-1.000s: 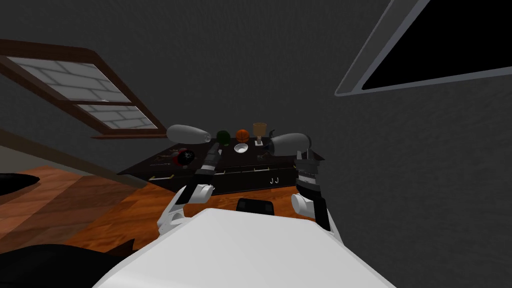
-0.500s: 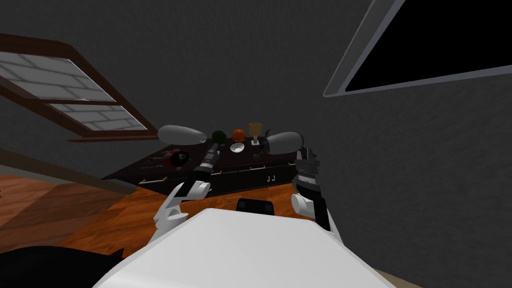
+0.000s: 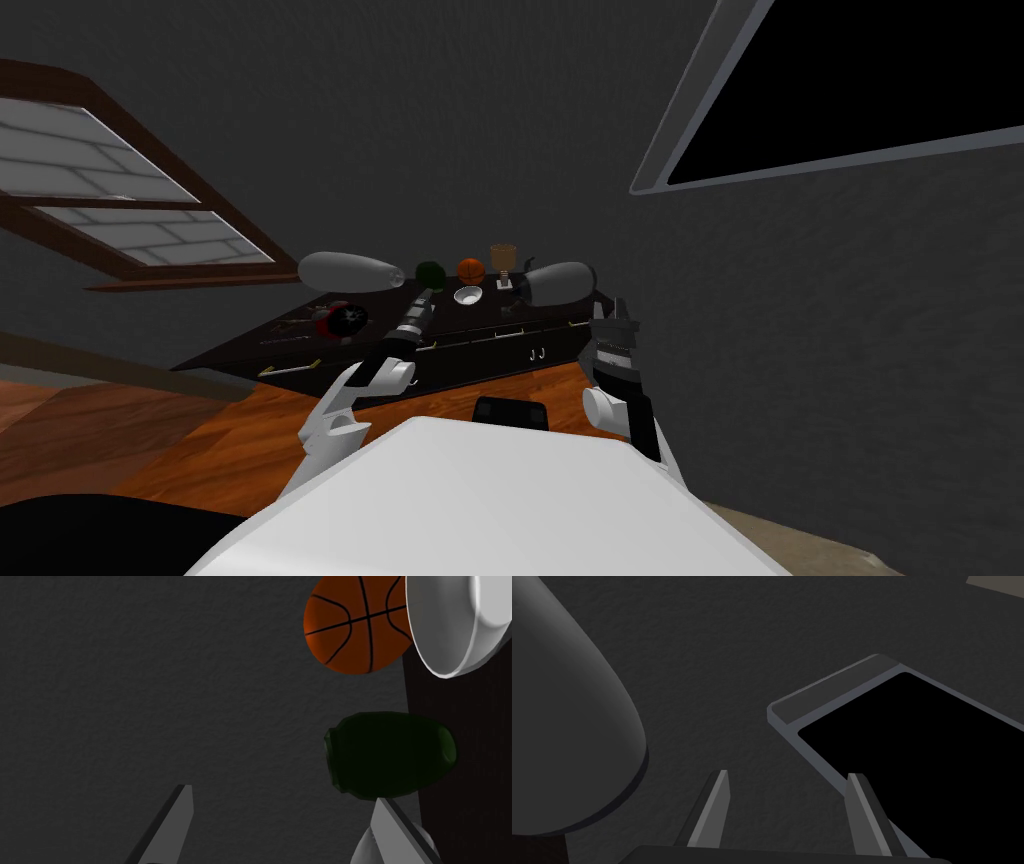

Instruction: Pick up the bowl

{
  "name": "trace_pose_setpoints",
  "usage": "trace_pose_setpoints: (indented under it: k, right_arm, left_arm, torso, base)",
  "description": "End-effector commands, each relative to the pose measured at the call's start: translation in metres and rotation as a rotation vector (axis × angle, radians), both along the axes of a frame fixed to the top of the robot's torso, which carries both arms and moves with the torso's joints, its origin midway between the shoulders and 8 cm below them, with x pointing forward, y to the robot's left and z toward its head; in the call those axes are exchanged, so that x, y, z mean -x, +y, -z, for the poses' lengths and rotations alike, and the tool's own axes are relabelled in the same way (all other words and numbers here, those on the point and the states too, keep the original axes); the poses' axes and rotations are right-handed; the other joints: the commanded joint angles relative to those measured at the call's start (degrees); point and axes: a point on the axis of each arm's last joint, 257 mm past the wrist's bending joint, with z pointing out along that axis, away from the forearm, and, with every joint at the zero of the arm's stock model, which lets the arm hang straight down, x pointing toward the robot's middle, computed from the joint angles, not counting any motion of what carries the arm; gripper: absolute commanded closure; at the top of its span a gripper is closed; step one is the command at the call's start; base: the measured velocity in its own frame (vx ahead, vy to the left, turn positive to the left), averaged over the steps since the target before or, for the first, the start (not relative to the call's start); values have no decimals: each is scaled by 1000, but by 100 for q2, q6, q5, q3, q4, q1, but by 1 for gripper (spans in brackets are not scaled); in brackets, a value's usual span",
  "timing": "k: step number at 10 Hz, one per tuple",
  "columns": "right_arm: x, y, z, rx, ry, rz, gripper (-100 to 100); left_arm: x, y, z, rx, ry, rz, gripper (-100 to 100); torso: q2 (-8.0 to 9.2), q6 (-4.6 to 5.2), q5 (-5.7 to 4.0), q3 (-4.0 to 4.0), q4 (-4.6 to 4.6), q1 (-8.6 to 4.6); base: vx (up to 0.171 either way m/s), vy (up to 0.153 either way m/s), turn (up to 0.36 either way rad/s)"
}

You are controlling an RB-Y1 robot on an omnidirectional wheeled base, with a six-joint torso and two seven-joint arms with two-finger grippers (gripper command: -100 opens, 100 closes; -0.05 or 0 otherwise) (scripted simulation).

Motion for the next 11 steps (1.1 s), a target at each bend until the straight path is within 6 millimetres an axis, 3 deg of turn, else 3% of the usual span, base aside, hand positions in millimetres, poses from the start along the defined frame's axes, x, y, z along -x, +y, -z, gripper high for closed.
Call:
trace_pose_setpoints:
  k: [1,2,3,5,6,8,11]
  right_arm:
    - [0,0,0,0,0,0,0]
    - [0,0,0,0,0,0,0]
    - [0,0,0,0,0,0,0]
    - [0,0,0,0,0,0,0]
    - [0,0,0,0,0,0,0]
    - [0,0,0,0,0,0,0]
    - [0,0,0,0,0,0,0]
  left_arm:
    - [-1,11,5,6,34,-19,-100]
    - [-2,12,9,10,52,-23,-100]
    - [-3,27,9,13,69,-48,-100]
    - [-3,30,18,20,103,-58,-100]
    - [-4,45,18,27,122,-86,-100]
    - [-3,48,26,34,152,-95,-100]
    - [-2,82,31,60,206,-163,-100]
  torso:
    - [0,0,0,0,0,0]
    - [-1,-2,-1,0,0,0]
    - [-5,-3,1,-3,-1,8]
    - [-5,-3,1,-3,-1,4]
    - [-6,-3,1,-3,-1,9]
    - [-5,-3,0,-3,-1,4]
    - [-6,-3,0,-3,-1,5]
  base:
    - [-24,-50,-69]
    - [-8,-22,11]
    - [-13,-36,-146]
    - [-12,-30,-33]
    - [-15,-45,-129]
    - [-13,-28,-40]
    - [-12,-42,-120]
